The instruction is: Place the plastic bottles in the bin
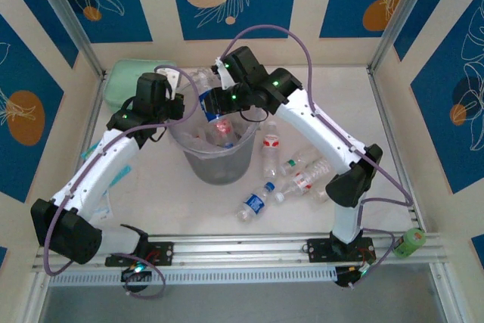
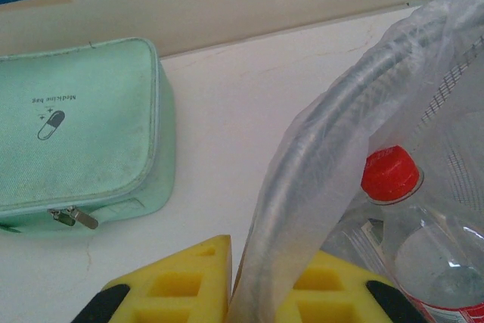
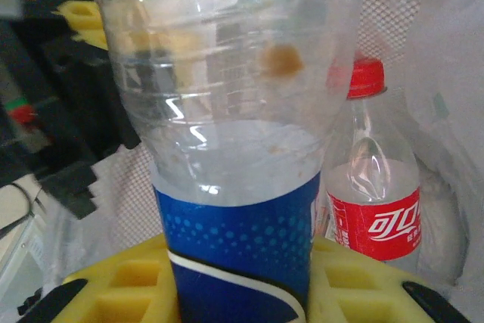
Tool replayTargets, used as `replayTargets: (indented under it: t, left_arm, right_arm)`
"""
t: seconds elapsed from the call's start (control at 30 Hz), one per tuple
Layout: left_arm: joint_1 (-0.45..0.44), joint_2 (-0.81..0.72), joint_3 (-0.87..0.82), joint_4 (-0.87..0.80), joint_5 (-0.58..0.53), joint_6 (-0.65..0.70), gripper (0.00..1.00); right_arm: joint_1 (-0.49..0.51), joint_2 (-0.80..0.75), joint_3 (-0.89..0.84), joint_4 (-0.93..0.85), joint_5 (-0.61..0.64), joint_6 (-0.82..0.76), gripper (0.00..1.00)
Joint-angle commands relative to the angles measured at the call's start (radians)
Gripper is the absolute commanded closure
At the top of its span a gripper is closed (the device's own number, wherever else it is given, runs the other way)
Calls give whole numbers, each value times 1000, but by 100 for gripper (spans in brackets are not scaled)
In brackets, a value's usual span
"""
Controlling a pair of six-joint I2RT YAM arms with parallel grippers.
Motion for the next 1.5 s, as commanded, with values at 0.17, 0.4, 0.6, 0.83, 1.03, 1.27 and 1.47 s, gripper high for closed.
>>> replayTargets:
  t: [0.17,0.4,0.6,0.83,1.03,1.27,1.47]
  left_arm:
    - [-23,10,-41,-52,6,1,100]
    - [-23,11,-41,-51,4,4,100]
    - [-23,13,-42,-51,-1,6,100]
    - [-23,23,-41,-52,4,4,100]
    - [-23,26,-43,-52,3,2,100]
    - [-23,27,-41,-51,-1,4,100]
    - [-22,27,-41,-52,-2,6,100]
  right_arm:
    - [7,50,-98,21,-78,54,100]
    - [-1,46,-109,37,-92,36,63]
    - [-22,-9,-71,0,-88,-2,3]
    - [-54,-29,-52,-40,-78,-38,0]
    - [-34,40,-28,-56,-100,-75,23]
    - [-11,117,-90,7,-176,-65,64]
    - [-12,208,-114,39,-197,-30,69]
